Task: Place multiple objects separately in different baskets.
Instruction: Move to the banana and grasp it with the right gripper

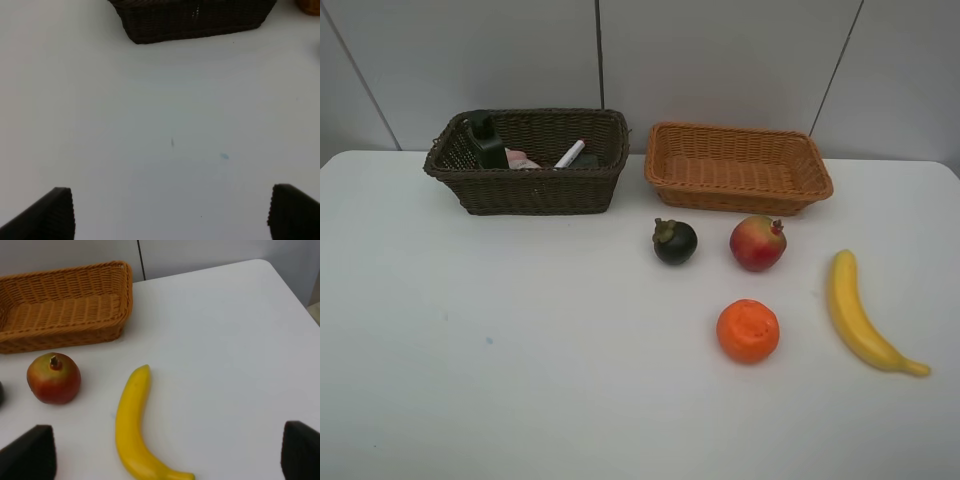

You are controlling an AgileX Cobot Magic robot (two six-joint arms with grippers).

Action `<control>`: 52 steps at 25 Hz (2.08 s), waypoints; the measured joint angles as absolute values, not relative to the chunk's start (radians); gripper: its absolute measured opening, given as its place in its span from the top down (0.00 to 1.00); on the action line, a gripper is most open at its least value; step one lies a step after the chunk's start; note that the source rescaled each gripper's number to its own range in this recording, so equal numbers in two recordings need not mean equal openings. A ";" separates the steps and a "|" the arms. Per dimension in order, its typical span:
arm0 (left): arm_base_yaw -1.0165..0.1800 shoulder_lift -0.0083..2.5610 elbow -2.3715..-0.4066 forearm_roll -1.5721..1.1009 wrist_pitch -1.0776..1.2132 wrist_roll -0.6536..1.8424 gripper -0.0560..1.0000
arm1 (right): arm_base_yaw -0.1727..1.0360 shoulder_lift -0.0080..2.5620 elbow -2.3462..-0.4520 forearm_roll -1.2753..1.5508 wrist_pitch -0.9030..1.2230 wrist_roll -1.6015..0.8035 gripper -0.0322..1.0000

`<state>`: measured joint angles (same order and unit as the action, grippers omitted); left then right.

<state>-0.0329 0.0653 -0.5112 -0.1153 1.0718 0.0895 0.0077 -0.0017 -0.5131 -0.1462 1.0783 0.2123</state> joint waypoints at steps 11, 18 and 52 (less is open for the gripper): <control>-0.033 0.065 -0.511 -0.115 1.072 0.089 0.00 | 0.008 0.639 -0.630 -0.149 1.075 0.212 0.00; -0.033 0.065 -0.511 -0.115 1.072 0.089 0.00 | 0.008 1.149 -0.779 -0.134 1.144 0.210 0.00; -0.033 0.065 -0.511 -0.115 1.072 0.089 0.00 | 0.109 1.785 -0.919 -0.084 0.797 0.110 0.00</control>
<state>-0.0329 0.0653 -0.5112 -0.1153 1.0718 0.0895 0.1091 1.7846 -0.9194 -0.0844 0.7968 0.1102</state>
